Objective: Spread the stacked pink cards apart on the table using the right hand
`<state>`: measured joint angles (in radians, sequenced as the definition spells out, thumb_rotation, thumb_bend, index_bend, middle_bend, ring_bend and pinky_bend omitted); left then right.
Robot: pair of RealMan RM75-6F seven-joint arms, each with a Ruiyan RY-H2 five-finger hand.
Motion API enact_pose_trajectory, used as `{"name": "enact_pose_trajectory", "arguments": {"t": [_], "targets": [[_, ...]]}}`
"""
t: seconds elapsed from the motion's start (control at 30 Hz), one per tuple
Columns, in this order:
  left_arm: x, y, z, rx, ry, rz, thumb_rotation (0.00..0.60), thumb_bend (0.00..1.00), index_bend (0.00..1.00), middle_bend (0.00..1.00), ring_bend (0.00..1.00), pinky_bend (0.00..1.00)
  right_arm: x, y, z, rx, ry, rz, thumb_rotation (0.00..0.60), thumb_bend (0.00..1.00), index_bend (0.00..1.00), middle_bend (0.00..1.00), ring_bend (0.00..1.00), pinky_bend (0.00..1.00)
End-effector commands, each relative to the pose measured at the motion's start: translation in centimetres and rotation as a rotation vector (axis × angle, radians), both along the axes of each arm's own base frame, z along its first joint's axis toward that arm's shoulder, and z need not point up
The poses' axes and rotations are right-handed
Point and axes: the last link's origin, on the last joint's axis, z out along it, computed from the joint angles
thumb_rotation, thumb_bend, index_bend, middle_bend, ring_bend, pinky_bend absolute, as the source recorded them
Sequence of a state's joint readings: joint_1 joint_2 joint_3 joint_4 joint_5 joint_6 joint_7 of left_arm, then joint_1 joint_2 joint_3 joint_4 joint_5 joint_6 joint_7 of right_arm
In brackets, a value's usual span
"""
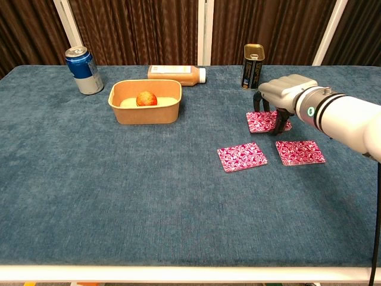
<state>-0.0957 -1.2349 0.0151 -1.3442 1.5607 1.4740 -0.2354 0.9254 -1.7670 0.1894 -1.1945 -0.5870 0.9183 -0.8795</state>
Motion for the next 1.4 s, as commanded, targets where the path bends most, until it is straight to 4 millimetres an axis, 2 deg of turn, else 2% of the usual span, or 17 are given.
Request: {"name": "enact_pose_trajectory", "arguments": {"t": [0.03, 0.23, 0.37, 0.6, 0.73, 0.8, 0.9, 0.97, 1.0, 1.07, 1.13, 1.2, 1.27, 1.4], "targets": [[0.0, 0.0, 0.0, 0.001, -0.001, 0.0, 0.6, 0.01, 0.18, 0.15, 0.02, 0.19, 0.1, -0.1, -0.3, 0.008, -0.001, -0.002, 0.6, 0.22, 0.39, 0.36, 0.77, 0.83], [-0.1, 0.0, 0.0, -0.001, -0.002, 0.003, 0.6, 0.01, 0.18, 0.15, 0.02, 0.18, -0.1, 0.0, -0.4, 0.021, 0.006, -0.012, 0.6, 0.18, 0.26, 0.26, 0.77, 0.83], [-0.2, 0.0, 0.0, -0.001, -0.003, 0.006, 0.6, 0.01, 0.18, 0.15, 0.02, 0.18, -0.2, 0.0, -0.2, 0.028, 0.008, -0.024, 0.6, 0.16, 0.13, 0.19, 0.77, 0.83], [-0.2, 0.0, 0.0, 0.002, -0.002, 0.006, 0.6, 0.01, 0.18, 0.15, 0.02, 0.18, 0.1, 0.1, 1.1, 0.006, -0.013, -0.013, 0.6, 0.16, 0.12, 0.18, 0.77, 0.83], [-0.2, 0.0, 0.0, 0.001, -0.003, 0.005, 0.6, 0.01, 0.18, 0.15, 0.02, 0.19, 0.3, 0.8, 3.7, -0.025, -0.056, 0.01, 0.6, 0.16, 0.14, 0.19, 0.77, 0.83], [-0.2, 0.0, 0.0, 0.001, -0.002, 0.005, 0.6, 0.01, 0.18, 0.15, 0.02, 0.18, 0.1, 1.9, 5.7, -0.052, -0.083, 0.04, 0.6, 0.15, 0.15, 0.21, 0.77, 0.83], [-0.1, 0.0, -0.1, -0.001, -0.003, 0.004, 0.6, 0.01, 0.18, 0.15, 0.02, 0.18, -0.7, 4.1, 9.0, -0.105, -0.134, 0.093, 0.6, 0.14, 0.18, 0.24, 0.76, 0.82], [0.0, 0.1, -0.1, -0.002, -0.003, 0.0, 0.6, 0.01, 0.18, 0.15, 0.02, 0.18, -1.8, 6.0, 11.1, -0.138, -0.179, 0.119, 0.6, 0.13, 0.2, 0.25, 0.72, 0.8], [0.1, 0.1, -0.1, -0.003, -0.004, -0.002, 0.6, 0.01, 0.18, 0.15, 0.02, 0.18, -2.4, 6.8, 11.9, -0.144, -0.193, 0.13, 0.6, 0.13, 0.2, 0.24, 0.65, 0.75], [0.3, 0.2, -0.1, 0.0, -0.001, -0.008, 0.6, 0.01, 0.18, 0.15, 0.02, 0.19, -4.1, 8.9, 13.4, -0.141, -0.2, 0.161, 0.6, 0.12, 0.18, 0.2, 0.46, 0.57], [0.3, 0.1, -0.1, 0.0, 0.002, -0.01, 0.6, 0.01, 0.18, 0.15, 0.02, 0.19, -5.8, 10.4, 14.3, -0.135, -0.17, 0.191, 0.6, 0.11, 0.1, 0.13, 0.2, 0.26], [0.2, 0.1, -0.1, 0.0, 0.005, -0.007, 0.6, 0.01, 0.18, 0.15, 0.02, 0.18, -7.8, 11.9, 14.9, -0.144, -0.13, 0.215, 0.6, 0.09, 0.02, 0.08, 0.04, 0.06], [0.1, 0.1, 0.0, 0.0, 0.007, -0.003, 0.6, 0.01, 0.18, 0.15, 0.02, 0.18, -9.7, 13.3, 15.3, -0.169, -0.094, 0.207, 0.6, 0.07, 0.0, 0.02, 0.0, 0.0], [0.2, 0.1, 0.1, 0.006, 0.009, -0.009, 0.6, 0.01, 0.18, 0.15, 0.02, 0.18, -12.1, 16.0, 15.9, -0.232, -0.123, 0.188, 0.6, 0.06, 0.0, 0.0, 0.0, 0.0]]}}
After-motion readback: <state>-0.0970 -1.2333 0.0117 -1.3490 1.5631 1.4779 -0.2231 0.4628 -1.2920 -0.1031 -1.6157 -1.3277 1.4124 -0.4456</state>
